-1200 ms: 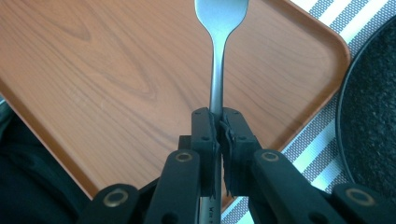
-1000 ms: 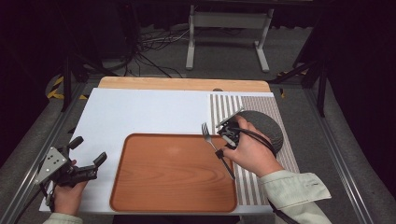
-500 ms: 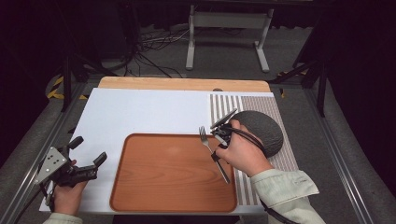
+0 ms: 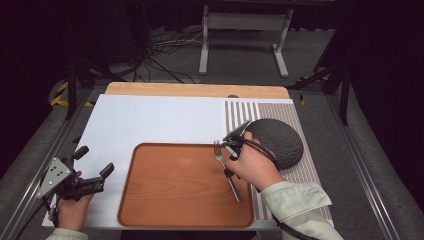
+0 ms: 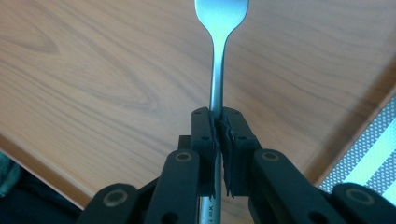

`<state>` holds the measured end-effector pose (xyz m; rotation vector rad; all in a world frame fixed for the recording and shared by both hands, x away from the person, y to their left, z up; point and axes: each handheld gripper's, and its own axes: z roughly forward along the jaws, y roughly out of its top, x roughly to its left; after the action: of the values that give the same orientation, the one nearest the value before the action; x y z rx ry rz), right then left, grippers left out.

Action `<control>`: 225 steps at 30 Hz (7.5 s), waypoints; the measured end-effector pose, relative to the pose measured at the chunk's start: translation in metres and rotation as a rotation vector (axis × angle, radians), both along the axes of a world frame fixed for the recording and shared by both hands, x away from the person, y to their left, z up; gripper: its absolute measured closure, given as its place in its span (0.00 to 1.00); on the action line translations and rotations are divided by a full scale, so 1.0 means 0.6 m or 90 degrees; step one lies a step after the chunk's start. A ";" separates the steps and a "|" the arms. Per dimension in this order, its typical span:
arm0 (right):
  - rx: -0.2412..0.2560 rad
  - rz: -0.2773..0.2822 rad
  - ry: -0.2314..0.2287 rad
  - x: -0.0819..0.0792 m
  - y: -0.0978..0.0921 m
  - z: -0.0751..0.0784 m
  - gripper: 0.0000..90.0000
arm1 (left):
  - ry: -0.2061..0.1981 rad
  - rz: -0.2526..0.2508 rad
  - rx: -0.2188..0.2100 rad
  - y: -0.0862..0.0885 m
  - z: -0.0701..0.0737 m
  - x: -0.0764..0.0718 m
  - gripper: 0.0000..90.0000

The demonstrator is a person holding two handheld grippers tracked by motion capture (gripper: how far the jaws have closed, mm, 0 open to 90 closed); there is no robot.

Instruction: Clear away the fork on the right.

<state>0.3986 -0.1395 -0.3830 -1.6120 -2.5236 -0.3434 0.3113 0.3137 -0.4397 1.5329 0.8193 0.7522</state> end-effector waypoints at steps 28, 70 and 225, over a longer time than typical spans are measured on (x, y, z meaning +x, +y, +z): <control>-0.056 -0.044 0.070 0.003 0.002 -0.044 0.94 | -0.002 0.002 0.003 0.000 0.000 -0.001 0.00; 0.126 0.194 -0.294 -0.009 -0.034 0.010 0.22 | -0.003 0.005 0.000 0.000 0.000 -0.001 0.00; 0.310 0.178 -0.644 -0.073 -0.254 -0.001 0.18 | -0.001 0.000 0.003 -0.005 0.000 -0.001 0.00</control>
<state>0.3548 -0.2918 -0.3836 -0.9728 -2.8205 -1.9449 0.3108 0.3109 -0.4400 1.5356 0.8175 0.7556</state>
